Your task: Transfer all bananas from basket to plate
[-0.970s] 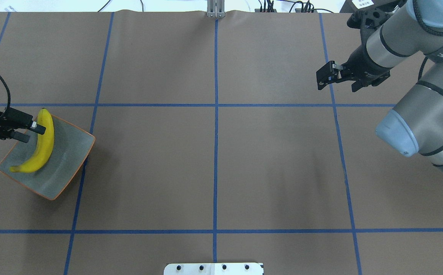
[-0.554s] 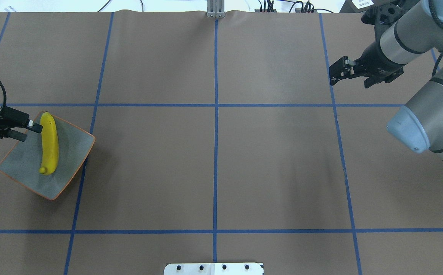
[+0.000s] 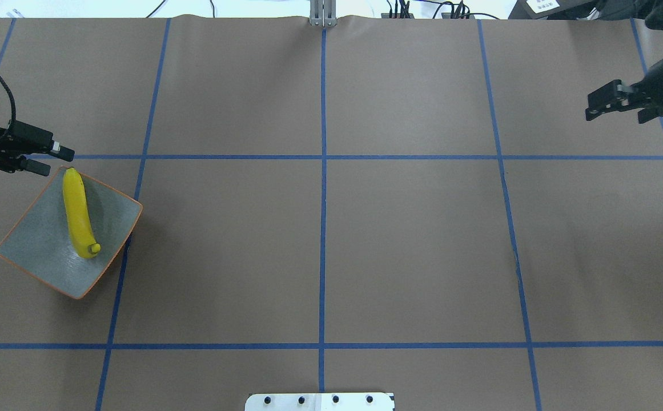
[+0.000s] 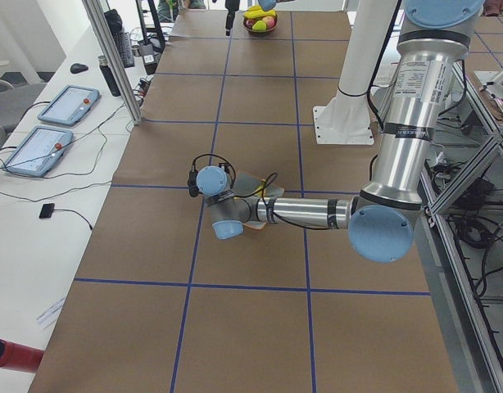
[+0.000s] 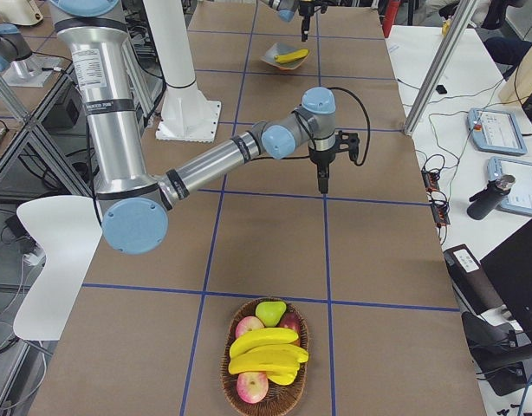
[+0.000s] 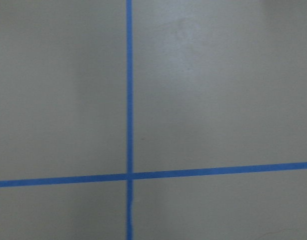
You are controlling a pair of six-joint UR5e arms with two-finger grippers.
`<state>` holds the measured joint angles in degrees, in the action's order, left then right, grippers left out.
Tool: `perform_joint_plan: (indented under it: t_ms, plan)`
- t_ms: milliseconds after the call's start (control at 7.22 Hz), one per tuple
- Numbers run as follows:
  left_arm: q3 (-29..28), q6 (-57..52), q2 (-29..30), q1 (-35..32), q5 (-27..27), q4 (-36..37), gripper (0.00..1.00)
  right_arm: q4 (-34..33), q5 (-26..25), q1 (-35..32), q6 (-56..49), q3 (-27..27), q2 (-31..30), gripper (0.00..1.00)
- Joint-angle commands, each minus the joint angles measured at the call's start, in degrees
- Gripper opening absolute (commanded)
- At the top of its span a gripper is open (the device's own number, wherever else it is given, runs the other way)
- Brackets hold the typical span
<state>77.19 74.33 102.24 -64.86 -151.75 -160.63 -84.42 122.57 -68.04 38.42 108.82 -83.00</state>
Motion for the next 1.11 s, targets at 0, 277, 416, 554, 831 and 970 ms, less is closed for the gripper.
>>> perform_joint_plan:
  t_ms: [0,277,416,554,831,970]
  plan:
    - [-0.1,3.0,2.4,-0.1,1.9,0.8,1.00,0.4,-0.8,-7.0,-10.3,-0.4,-8.8,1.00]
    - [0.0,3.0,2.5,0.0,2.2,0.8,1.00,-0.2,-1.1,-11.1,-18.5,-3.3,-13.0,1.00]
    - [0.1,3.0,2.5,-0.1,2.2,0.8,1.00,0.0,-5.7,-11.2,-22.7,-3.8,-16.5,1.00]
    - [0.7,3.0,2.4,-0.1,2.2,0.8,1.00,0.0,-8.8,-11.2,-24.3,-4.0,-18.0,1.00]
    - [1.2,3.0,2.3,-0.1,2.7,0.8,1.00,5.5,-9.6,-11.7,-26.8,-8.9,-21.1,0.99]
    - [1.4,3.1,2.4,-0.1,2.7,0.8,1.00,7.2,-9.9,-11.6,-26.8,-12.5,-21.2,0.99]
